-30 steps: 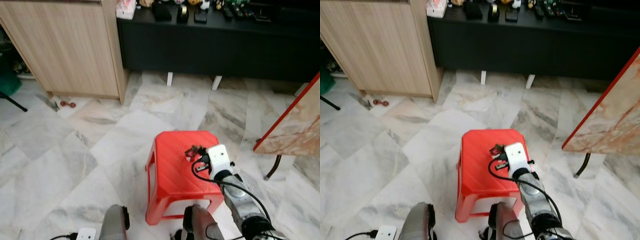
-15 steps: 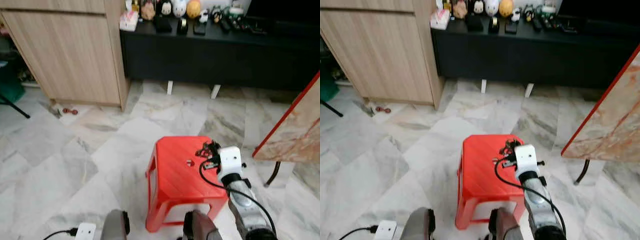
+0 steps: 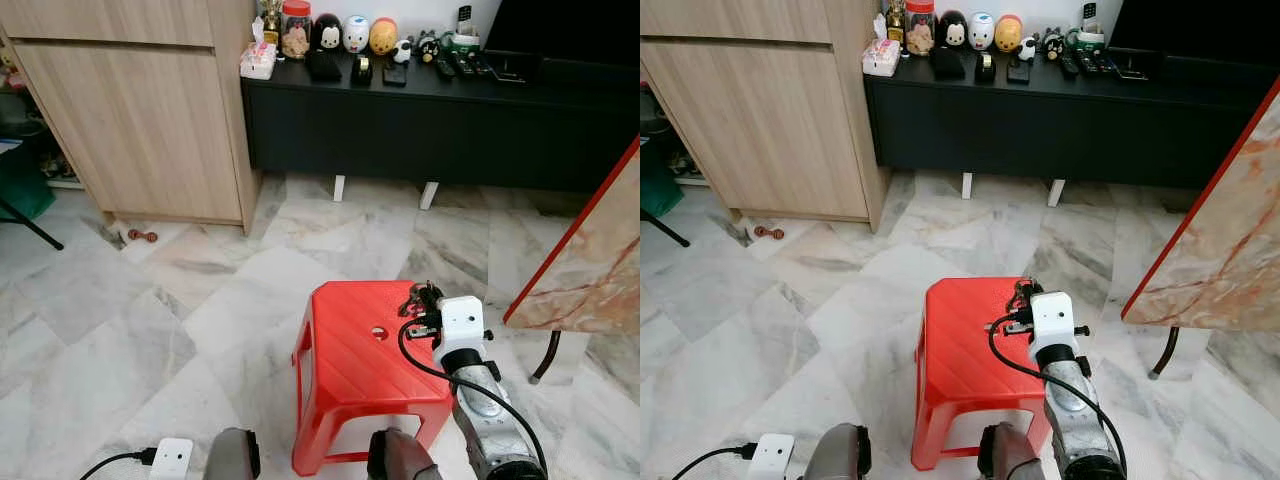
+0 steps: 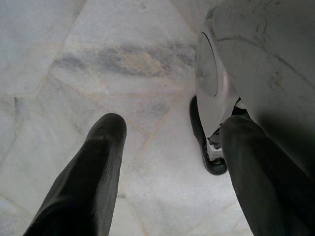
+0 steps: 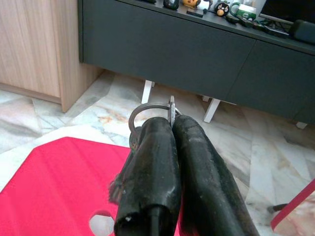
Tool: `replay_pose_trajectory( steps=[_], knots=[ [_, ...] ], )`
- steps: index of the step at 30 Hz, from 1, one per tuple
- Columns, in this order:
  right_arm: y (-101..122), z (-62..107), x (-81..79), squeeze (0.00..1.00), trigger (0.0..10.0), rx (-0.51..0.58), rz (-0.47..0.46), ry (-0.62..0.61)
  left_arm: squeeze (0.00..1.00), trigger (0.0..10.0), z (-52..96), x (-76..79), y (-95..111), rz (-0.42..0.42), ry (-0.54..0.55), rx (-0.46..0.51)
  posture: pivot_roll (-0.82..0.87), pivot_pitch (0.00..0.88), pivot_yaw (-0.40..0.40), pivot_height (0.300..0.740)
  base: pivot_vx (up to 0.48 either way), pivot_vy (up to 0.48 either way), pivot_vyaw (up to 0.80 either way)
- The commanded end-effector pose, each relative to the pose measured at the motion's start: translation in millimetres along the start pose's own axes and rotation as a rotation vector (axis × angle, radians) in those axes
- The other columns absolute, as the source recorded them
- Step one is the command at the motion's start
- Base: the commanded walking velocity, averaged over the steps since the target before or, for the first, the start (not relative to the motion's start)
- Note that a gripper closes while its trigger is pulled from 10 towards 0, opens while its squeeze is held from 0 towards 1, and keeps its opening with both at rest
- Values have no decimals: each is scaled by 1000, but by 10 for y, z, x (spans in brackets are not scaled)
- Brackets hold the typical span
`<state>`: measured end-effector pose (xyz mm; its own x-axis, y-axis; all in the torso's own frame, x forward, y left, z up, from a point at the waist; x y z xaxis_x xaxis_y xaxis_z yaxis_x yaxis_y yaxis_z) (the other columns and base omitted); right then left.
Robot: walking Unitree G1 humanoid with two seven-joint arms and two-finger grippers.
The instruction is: Hang keys on a hook
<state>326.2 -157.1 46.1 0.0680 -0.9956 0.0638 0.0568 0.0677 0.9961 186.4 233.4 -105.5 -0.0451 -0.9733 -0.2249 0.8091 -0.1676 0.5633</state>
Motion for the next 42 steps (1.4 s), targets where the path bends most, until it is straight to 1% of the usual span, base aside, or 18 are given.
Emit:
replay_pose_trajectory(
  steps=[1, 11, 26, 42],
  knots=[
    [43, -6, 37, 0, 10000, 16, -13, -21, 0, 10000, -9, 146, 64, 7, -49, 25, 90, 62, -93, 612, 0, 0, 0],
    [59, -18, 70, 0, 10000, 11, -37, -40, 0, 10000, -8, 142, 62, 13, -46, 28, 90, 53, -96, 612, 0, 0, 0],
    [48, -7, 67, 0, 10000, 3, -34, -39, 0, 10000, -5, 171, 80, 15, -54, 45, 88, 34, -97, 612, -18, 0, 0],
    [50, -9, 73, 0, 10000, -5, -49, -41, 0, 10000, -5, 179, 96, 23, -53, 56, 90, 51, -103, 612, -281, 0, 0]
  ],
)
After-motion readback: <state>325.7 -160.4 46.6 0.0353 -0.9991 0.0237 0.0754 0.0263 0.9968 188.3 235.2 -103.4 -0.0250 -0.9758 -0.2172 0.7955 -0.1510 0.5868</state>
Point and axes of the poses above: a point about 5 cm out from each wrist's last joint towards the gripper, its own z axis pointing back from the gripper into the wrist, its own y axis along the axis of the wrist's last joint, x = y × z, the point moved 3 cm from there along -z, pointing out of the wrist towards the gripper, and after that the axes turned 3 degrees about -z, right-handed, at the moved point
